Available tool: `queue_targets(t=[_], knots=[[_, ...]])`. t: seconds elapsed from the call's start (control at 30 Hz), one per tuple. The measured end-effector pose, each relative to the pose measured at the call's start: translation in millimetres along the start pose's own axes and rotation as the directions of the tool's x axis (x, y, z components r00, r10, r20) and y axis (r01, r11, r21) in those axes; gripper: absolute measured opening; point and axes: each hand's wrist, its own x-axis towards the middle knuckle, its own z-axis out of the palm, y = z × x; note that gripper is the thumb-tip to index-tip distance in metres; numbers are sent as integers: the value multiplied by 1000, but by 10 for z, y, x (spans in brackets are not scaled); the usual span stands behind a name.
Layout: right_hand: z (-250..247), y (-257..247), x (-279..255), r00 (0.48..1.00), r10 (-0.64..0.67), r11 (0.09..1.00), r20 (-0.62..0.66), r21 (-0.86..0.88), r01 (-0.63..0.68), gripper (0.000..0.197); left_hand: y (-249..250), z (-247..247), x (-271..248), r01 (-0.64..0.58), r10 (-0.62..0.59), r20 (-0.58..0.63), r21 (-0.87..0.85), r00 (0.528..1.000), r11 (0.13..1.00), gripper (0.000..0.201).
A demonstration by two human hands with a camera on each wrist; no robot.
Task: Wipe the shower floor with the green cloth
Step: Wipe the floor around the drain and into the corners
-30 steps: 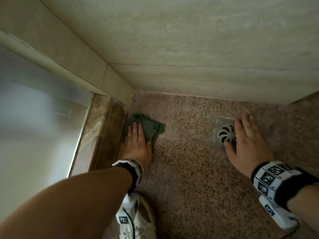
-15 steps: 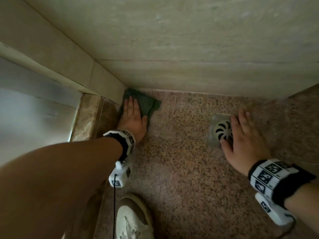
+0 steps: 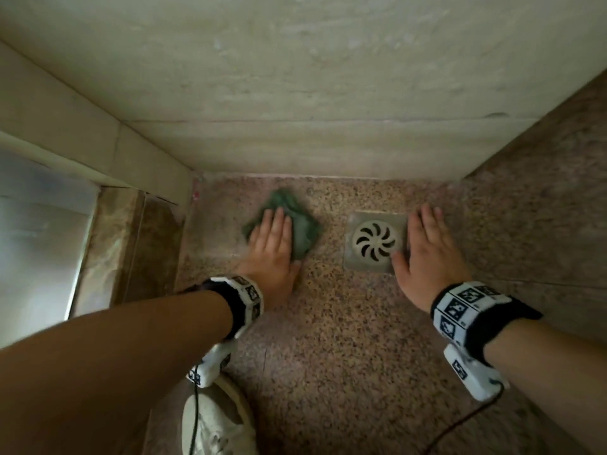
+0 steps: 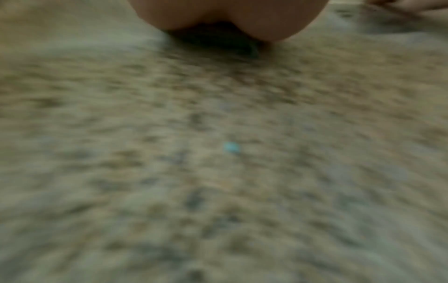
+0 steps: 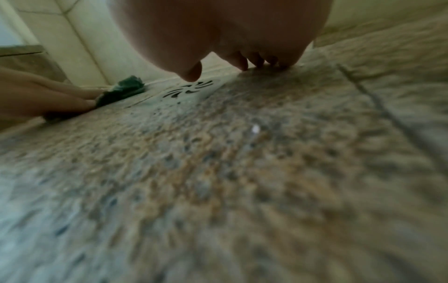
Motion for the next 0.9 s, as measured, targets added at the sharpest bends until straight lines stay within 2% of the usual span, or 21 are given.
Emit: queue_targets(t=[0.07,0.13,0.17,0.23,0.3,0.37,0.43,0.47,0.53,0.67,0.77,0.83,0.9], knots=[[-22,90,-39,999,32,999,-5,-16,-32,83,492,79,-84,-173,169,78,48,982,984,77],[-44,175,-85,999,53,998,-7,-33,-53,85,946,134,-155,-350,337,171,53,926,935,76],[-51,219,-112,998,62,997,-9,-35,-62,85,1099,164,-185,-401,383,194,62,903,914,73],[-66,312,-157,997,81,996,-10,-30,-81,84,1204,158,-178,-416,398,174,81,901,906,69],[-72,400,-193,995,101,994,6,-38,-101,86,1031,97,-86,-303,297,92,67,950,951,67],[-61,477,-227,991,131,990,34,-50,-129,92,640,-16,40,-27,26,-15,-8,1000,1000,68],[-57,538,-249,988,142,989,61,-57,-139,96,194,-119,111,197,-201,-34,-78,979,977,69],[-64,559,-262,989,132,990,67,-58,-129,98,36,-142,98,246,-248,-2,-102,969,964,69],[-87,593,-284,992,102,994,68,-45,-99,101,-57,-106,29,245,-243,36,-93,969,965,69],[-119,704,-310,995,67,997,71,-51,-64,109,282,79,-67,91,-91,4,10,996,996,69],[-108,823,-389,995,74,996,70,-61,-70,110,497,98,-80,-52,53,-3,78,999,996,71],[-77,921,-467,996,67,996,54,-59,-64,103,706,74,-75,-210,205,44,138,978,968,74],[-59,1029,-530,998,67,997,17,-26,-67,88,1052,114,-83,-384,364,132,198,922,902,75]])
